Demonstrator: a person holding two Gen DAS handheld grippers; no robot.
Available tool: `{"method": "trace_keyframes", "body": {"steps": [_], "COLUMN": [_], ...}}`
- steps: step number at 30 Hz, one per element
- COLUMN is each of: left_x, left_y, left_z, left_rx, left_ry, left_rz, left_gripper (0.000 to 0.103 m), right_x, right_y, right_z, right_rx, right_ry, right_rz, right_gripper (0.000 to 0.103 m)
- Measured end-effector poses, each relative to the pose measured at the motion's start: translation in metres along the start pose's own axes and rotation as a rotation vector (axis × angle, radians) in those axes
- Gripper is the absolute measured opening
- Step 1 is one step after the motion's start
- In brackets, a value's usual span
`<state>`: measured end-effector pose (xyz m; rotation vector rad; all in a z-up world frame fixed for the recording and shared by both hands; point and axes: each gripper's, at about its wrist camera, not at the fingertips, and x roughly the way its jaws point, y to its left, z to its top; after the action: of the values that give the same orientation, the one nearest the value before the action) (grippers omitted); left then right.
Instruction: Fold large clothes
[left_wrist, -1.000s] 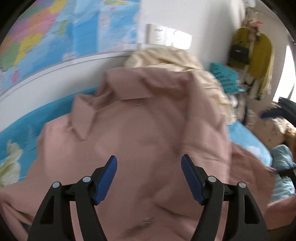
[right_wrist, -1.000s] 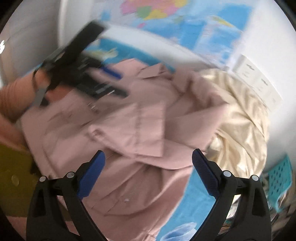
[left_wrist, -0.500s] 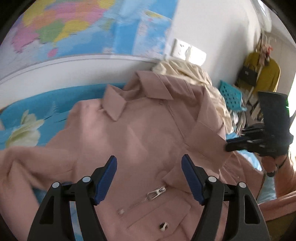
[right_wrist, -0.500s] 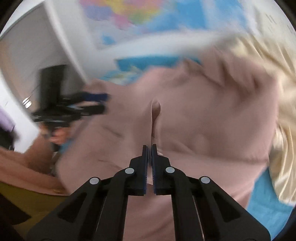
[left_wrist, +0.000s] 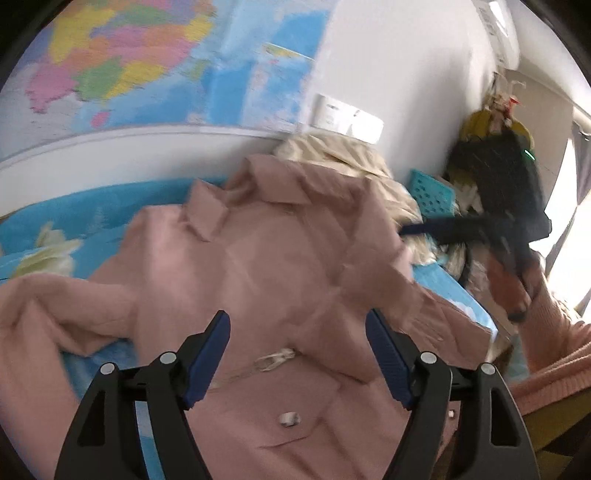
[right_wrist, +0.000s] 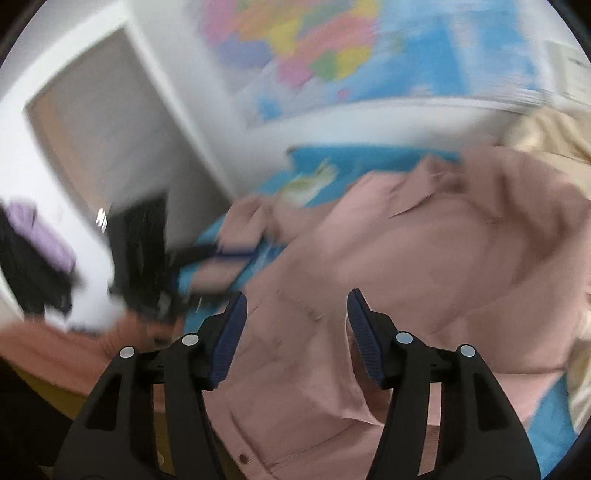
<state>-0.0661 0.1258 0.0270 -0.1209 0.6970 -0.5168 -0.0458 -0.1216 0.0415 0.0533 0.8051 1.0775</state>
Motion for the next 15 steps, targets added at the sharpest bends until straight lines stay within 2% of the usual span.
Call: {"method": "trace_keyframes", "body": {"steps": [1, 3, 4, 5, 7, 9, 10, 11, 15], "left_x": [0.007, 0.018, 0.023, 0.030, 0.039, 0.044, 0.045, 0.044, 0.020], "left_y": [-0.009, -0.021, -0.026, -0.030, -0.031, -0.028, -0.027, -0.023, -0.003], "left_z": [0.001, 0.002, 0.002, 0.001, -0.004, -0.009, -0.011, -0.014, -0.019], "left_rx": [0.018, 0.047, 0.058, 0.065, 0.059, 0.042, 0.032, 0.017, -0.066], "left_ry": [0.009, 0.020, 0.028, 0.042, 0.067, 0.088, 0.093, 0.100, 0.072], "left_rz": [-0.029, -0.042, -0.046, -0.059, -0.074, -0.066, -0.064, -0.061, -0.053], "left_gripper": [0.074, 0.077, 0.079, 0.079, 0.079, 0.079, 0.079, 0.079, 0.079], "right_x": [-0.009, -0.013, -0.010, -0.006, 0.011, 0.029, 0.037, 0.044, 0.056], "right_y": [-0.012, -0.030, -0.037, -0.043, -0.050, -0.052, -0.051, -0.045, 0.012], "right_z": [0.002, -0.002, -0.006, -0.012, -0.029, -0.042, -0.048, -0.051, -0.038], "right_rx": [0.029, 0.077, 0.097, 0.108, 0.124, 0.133, 0.137, 0.135, -0.004], "right_ry": [-0.024, -0.014, 0.015, 0.043, 0.122, 0.193, 0.221, 0.245, 0.212], "right_rz": [-0.045, -0.066, -0.054, -0.060, -0.089, -0.066, -0.044, -0.009, 0.112], "right_gripper": [0.057, 0.063, 0.070, 0.073, 0.071, 0.051, 0.027, 0.008, 0.006]}}
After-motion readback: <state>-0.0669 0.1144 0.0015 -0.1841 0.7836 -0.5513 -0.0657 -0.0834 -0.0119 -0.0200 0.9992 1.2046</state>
